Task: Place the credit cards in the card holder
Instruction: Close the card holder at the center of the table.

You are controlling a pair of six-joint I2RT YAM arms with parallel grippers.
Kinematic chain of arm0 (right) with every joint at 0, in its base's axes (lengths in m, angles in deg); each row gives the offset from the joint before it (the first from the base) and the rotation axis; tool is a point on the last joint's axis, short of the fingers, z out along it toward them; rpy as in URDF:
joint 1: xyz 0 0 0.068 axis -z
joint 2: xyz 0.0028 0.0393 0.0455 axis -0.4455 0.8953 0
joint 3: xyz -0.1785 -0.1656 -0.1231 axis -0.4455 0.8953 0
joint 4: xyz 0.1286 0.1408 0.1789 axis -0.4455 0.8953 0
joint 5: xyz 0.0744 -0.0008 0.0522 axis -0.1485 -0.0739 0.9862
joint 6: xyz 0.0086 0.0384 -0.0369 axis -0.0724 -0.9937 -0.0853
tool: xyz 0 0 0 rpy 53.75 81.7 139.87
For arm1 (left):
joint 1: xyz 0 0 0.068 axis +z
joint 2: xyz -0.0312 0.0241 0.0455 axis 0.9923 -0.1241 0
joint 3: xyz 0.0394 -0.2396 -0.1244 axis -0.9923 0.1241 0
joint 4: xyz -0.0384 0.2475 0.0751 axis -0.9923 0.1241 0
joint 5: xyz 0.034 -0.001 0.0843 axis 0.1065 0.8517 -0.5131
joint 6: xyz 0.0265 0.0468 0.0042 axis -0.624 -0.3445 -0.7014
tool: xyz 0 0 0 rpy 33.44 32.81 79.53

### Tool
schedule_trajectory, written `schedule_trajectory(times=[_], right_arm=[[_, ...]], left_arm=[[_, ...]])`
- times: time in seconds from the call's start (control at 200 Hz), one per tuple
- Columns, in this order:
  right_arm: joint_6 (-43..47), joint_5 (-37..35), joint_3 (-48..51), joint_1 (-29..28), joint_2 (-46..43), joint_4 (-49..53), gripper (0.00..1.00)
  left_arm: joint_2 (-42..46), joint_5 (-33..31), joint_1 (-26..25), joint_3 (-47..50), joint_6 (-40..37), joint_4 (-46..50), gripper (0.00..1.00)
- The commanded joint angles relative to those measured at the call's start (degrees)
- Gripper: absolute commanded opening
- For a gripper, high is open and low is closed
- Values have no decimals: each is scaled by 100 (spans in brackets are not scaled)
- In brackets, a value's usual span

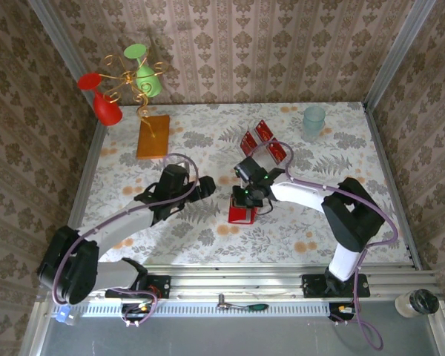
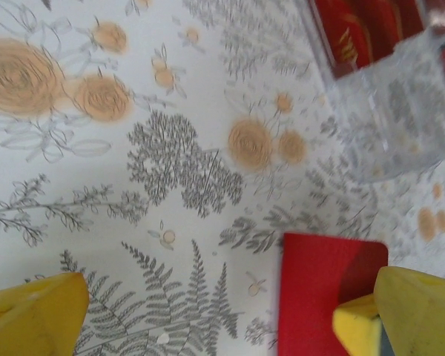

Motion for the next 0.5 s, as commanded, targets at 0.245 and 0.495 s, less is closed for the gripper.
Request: schedule_trajectory(times=[0.245,0.495], right_arm=[[-86,-124,733,163,-454,-427,4],[-117,-125,891,185,-587,-495,3]], left_arm=[[-901,-221,-744,-647,-910,416,100],[-1428,-287,-1033,-820,-979,338,100]])
